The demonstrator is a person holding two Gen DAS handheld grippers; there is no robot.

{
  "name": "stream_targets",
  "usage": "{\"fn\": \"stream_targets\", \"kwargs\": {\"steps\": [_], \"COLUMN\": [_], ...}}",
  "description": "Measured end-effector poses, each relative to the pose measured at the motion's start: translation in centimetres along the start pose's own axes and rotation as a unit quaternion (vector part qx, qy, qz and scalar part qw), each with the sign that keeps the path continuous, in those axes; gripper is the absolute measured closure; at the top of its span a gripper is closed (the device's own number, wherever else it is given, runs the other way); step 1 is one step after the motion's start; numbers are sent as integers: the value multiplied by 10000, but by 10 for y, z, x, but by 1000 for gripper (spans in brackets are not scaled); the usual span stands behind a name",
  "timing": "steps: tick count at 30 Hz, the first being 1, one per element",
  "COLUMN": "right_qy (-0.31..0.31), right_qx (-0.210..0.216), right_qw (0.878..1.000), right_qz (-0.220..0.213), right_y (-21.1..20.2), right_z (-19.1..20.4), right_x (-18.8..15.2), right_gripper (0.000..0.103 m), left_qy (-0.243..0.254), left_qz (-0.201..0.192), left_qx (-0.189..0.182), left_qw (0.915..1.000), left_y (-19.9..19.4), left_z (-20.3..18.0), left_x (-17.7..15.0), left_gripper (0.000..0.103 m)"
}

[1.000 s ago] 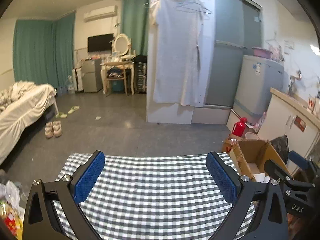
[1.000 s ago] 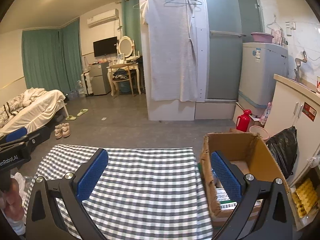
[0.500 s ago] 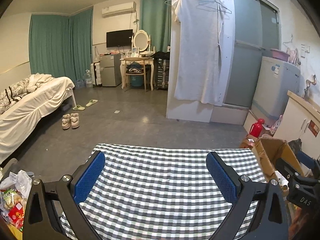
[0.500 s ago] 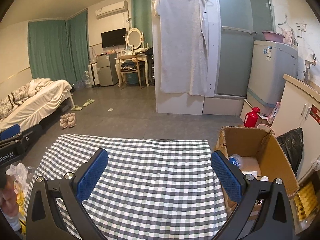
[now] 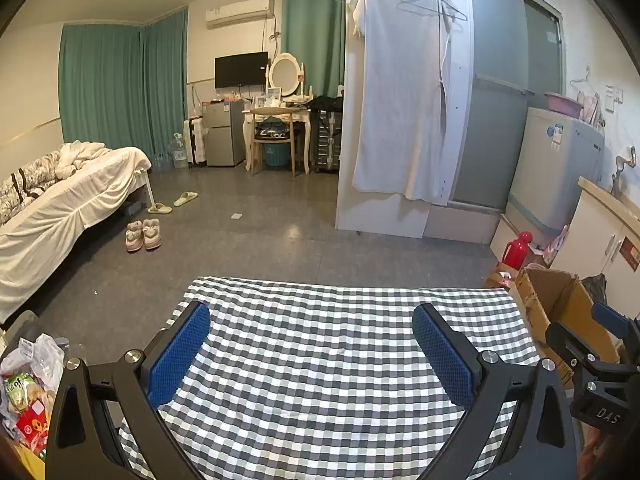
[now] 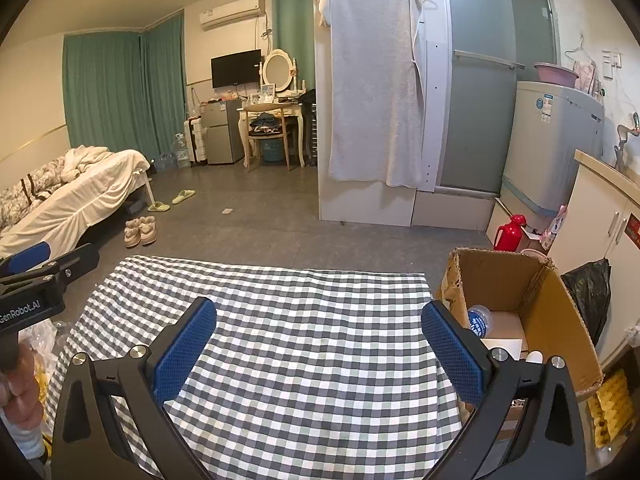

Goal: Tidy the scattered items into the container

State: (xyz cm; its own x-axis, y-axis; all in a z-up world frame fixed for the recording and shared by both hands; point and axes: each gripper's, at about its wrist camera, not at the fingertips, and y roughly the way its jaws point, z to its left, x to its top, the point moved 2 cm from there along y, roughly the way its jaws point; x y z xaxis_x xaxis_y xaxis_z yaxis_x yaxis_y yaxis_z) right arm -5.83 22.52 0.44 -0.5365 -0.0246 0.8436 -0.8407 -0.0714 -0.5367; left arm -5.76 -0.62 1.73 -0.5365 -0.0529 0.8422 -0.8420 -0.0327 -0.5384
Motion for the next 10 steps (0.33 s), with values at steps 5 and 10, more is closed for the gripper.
{"fn": "stream_targets", "kwargs": {"steps": [5,10], "right_qy": [5,26], "right_qx": [-21,-20], "right_qw": [10000,10000], "right_qz": [10,27], "right_y": [1,2], "right_z": [0,0], "right_x": [-2,-3], "right_gripper": [0,0], "left_qy": [17,35], "left_qz": [48,102], "left_qx": [-20,-24], "left_qw": [10000,9999], "left_y": [1,5], "left_z": [-3,-5], "left_x": [-3,-5], "left_gripper": [0,0]}}
